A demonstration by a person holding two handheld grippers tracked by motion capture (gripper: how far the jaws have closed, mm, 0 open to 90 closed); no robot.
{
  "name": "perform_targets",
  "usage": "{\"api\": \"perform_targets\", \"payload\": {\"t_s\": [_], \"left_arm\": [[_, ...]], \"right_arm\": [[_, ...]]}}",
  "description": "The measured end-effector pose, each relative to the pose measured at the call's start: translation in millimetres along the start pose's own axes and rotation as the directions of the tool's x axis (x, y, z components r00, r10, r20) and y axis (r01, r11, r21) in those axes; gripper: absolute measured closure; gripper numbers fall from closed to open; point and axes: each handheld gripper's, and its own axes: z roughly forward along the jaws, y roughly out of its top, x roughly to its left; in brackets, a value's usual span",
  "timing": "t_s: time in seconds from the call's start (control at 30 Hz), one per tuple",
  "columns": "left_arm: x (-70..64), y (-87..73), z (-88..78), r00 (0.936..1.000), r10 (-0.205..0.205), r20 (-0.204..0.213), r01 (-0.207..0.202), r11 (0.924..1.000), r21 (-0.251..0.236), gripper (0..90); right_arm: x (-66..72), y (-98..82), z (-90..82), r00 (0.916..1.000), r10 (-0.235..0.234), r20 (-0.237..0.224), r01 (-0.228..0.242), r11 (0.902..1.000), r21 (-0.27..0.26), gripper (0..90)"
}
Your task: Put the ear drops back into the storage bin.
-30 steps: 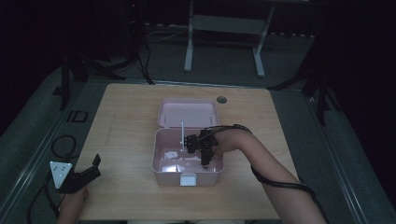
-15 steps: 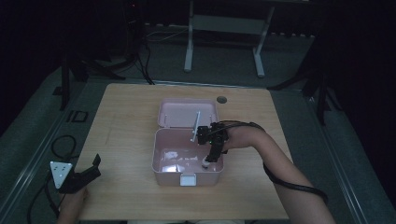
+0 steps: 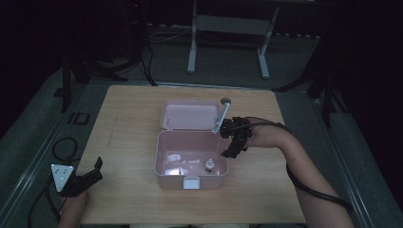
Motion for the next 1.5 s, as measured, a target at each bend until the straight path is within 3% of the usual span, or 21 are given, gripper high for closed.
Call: {"api": "perform_targets", "payload": {"t_s": [0.1,0.37,0.53,0.63,0.7,0.77,0.83,1.0,1.23,1.27,1.3,1.37,1.47,1.5], "left_arm": [[0.0,0.0,0.1,1.0,0.0,0.0,0.0,1.0,0.001,0.3],[-0.2,0.0,-0.1,1.0,0.0,-0.001,0.0,1.0,0.0,0.3],[-0.4,-0.1,0.1,1.0,0.002,0.0,-0.002,1.0,0.001,0.3],[-0.5,-0.1,0.1,1.0,0.002,-0.001,-0.002,1.0,0.002,0.3],[-0.6,-0.1,0.1,1.0,0.002,-0.002,-0.002,1.0,0.002,0.3],[-0.5,-0.1,0.1,1.0,0.002,-0.002,-0.002,1.0,0.001,0.3],[-0.4,-0.1,0.1,1.0,0.002,-0.002,-0.002,1.0,0.002,0.3],[-0.7,-0.2,0.0,1.0,0.003,-0.002,-0.003,1.0,0.002,0.3],[-0.8,-0.2,0.1,1.0,0.004,-0.001,-0.004,1.0,0.003,0.3],[-0.8,-0.2,0.0,1.0,0.003,0.0,-0.003,1.0,0.001,0.3],[-0.7,-0.2,0.0,1.0,0.004,-0.001,-0.004,1.0,0.002,0.3],[-0.7,-0.2,0.1,1.0,0.003,-0.002,-0.003,1.0,0.002,0.3],[-0.8,-0.2,0.2,1.0,0.003,-0.002,-0.003,1.0,0.003,0.3],[-0.8,-0.2,0.1,1.0,0.004,-0.002,-0.004,1.0,0.003,0.3]], "right_arm": [[-5.4,-14.7,-1.7,0.9983,0.057,0.009,-0.057,0.9982,-0.018,20.2],[-14.1,-50.8,2.7,0.9882,0.15,0.032,-0.149,0.9881,-0.04,20.3],[-20.5,-78.4,14.5,0.9737,0.226,0.027,-0.224,0.9727,-0.061,20.3],[-23.9,-93.7,25.5,0.9599,0.274,0.061,-0.271,0.9612,-0.054,20.3],[-25.8,-102.8,33.4,0.9481,0.305,0.088,-0.301,0.9517,-0.061,20.2],[-27.3,-112.3,42.3,0.9313,0.354,0.086,-0.347,0.9338,-0.089,20.0],[-26.6,-118.4,49.4,0.9211,0.378,0.094,-0.368,0.9239,-0.105,19.1],[-21.0,-130.4,68.4,0.8771,0.468,0.106,-0.447,0.8771,-0.175,17.9],[-14.3,-143.8,89.8,0.8415,0.526,0.122,-0.488,0.8375,-0.246,15.8],[-13.2,-145.6,91.3,0.8336,0.538,0.127,-0.495,0.8289,-0.261,15.0],[-12.2,-147.9,92.6,0.8205,0.556,0.133,-0.505,0.8138,-0.288,15.0],[-10.0,-151.0,93.7,0.8054,0.577,0.136,-0.516,0.7952,-0.318,14.9],[-5.6,-156.1,95.7,0.7805,0.605,0.156,-0.529,0.7726,-0.351,14.8],[-4.8,-157.0,96.5,0.776,0.608,0.166,-0.529,0.7712,-0.355,14.8]]}}
